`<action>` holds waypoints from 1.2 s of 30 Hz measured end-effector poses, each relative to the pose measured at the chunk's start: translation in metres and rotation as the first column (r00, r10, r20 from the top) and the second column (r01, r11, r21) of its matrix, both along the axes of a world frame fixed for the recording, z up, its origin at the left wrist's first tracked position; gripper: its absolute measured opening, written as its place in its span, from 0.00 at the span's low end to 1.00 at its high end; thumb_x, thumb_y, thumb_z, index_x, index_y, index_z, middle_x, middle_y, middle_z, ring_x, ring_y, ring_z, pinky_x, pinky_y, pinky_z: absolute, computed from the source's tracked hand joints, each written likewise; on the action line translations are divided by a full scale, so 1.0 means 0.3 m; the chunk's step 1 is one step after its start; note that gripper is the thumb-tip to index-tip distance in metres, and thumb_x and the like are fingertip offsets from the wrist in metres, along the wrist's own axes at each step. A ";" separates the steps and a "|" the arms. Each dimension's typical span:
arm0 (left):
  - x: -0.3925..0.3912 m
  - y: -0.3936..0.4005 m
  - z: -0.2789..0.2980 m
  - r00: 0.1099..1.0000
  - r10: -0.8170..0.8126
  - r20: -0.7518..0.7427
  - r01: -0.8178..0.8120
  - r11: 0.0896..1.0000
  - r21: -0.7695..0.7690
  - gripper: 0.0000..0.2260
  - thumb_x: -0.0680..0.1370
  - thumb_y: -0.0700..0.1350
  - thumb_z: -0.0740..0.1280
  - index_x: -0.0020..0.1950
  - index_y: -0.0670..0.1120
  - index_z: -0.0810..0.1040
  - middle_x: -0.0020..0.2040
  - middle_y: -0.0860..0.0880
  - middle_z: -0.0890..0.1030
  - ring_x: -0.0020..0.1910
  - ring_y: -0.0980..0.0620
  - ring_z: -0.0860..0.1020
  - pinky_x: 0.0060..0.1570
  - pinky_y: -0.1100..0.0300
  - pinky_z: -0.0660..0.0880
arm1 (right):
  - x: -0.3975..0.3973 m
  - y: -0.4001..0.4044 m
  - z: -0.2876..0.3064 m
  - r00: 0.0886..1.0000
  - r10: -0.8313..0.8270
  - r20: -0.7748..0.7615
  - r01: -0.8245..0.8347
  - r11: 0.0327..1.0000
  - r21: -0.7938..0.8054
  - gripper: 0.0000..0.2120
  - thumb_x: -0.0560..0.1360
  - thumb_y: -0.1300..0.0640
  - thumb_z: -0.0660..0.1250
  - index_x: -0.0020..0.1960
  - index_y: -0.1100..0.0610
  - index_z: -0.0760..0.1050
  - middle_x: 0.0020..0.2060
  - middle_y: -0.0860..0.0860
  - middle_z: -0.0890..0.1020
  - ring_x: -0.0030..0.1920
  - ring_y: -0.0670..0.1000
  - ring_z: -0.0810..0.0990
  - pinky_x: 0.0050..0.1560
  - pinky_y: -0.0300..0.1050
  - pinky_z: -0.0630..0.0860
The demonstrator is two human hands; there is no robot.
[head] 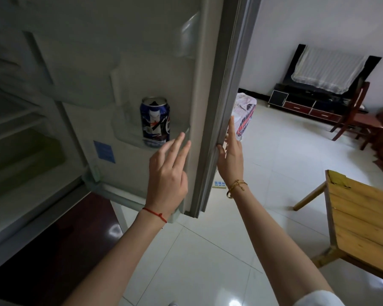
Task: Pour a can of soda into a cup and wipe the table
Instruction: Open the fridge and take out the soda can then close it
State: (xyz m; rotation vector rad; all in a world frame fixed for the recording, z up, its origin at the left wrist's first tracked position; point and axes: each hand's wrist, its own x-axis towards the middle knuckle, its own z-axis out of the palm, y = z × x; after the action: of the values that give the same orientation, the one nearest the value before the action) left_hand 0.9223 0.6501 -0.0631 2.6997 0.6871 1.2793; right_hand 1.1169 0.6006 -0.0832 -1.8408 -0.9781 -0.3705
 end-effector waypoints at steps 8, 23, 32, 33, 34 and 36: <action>0.198 0.090 0.013 0.998 -0.057 -0.020 0.057 0.998 0.004 0.22 0.72 0.34 0.63 0.66 0.44 0.78 0.76 0.46 0.68 0.67 0.46 0.69 0.67 0.57 0.66 | 0.221 0.119 -0.002 0.995 0.096 -0.037 -0.095 0.995 0.036 0.37 0.79 0.61 0.57 0.80 0.38 0.45 0.63 0.51 0.76 0.57 0.53 0.74 0.60 0.57 0.75; 0.531 0.203 0.055 0.991 0.106 -0.086 -0.102 0.993 0.053 0.19 0.71 0.36 0.64 0.61 0.46 0.80 0.75 0.44 0.69 0.64 0.44 0.73 0.64 0.48 0.67 | 0.517 0.374 0.029 0.914 0.332 -0.234 -0.314 0.943 0.111 0.26 0.84 0.48 0.50 0.80 0.43 0.49 0.78 0.38 0.57 0.78 0.42 0.58 0.78 0.50 0.59; 0.718 0.263 0.039 0.951 0.287 -0.117 -0.277 0.956 0.098 0.23 0.73 0.37 0.66 0.68 0.45 0.76 0.77 0.43 0.65 0.71 0.44 0.68 0.74 0.43 0.59 | 0.692 0.513 0.029 0.848 0.478 -0.230 -0.459 0.878 0.132 0.26 0.85 0.49 0.50 0.81 0.47 0.49 0.78 0.40 0.56 0.78 0.41 0.55 0.79 0.52 0.56; 0.741 0.269 0.040 0.946 0.305 -0.113 -0.295 0.950 0.098 0.23 0.73 0.38 0.66 0.68 0.45 0.76 0.78 0.43 0.64 0.72 0.44 0.67 0.75 0.42 0.57 | 0.716 0.530 0.027 0.840 0.493 -0.226 -0.476 0.870 0.128 0.26 0.85 0.48 0.50 0.81 0.48 0.49 0.79 0.42 0.56 0.79 0.41 0.55 0.79 0.53 0.56; 0.763 0.274 0.040 0.941 0.320 -0.110 -0.311 0.946 0.096 0.23 0.73 0.38 0.65 0.68 0.45 0.75 0.78 0.43 0.64 0.73 0.43 0.66 0.76 0.42 0.56 | 0.738 0.548 0.025 0.833 0.506 -0.222 -0.490 0.862 0.127 0.26 0.85 0.48 0.50 0.81 0.49 0.49 0.79 0.43 0.56 0.79 0.41 0.55 0.79 0.54 0.56; 0.804 0.285 0.040 0.930 0.347 -0.117 -0.339 0.937 0.090 0.23 0.73 0.38 0.64 0.68 0.44 0.75 0.78 0.42 0.63 0.74 0.43 0.65 0.76 0.41 0.55 | 0.780 0.586 0.020 0.809 0.543 -0.224 -0.528 0.839 0.129 0.26 0.85 0.47 0.49 0.81 0.49 0.49 0.78 0.40 0.55 0.78 0.39 0.54 0.79 0.54 0.55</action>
State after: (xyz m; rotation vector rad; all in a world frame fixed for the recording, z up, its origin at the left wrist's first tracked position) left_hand 1.1636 0.7357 -0.0511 2.8274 1.1991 1.2125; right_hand 1.3509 0.7765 -0.0771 -1.4277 -1.2363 0.1801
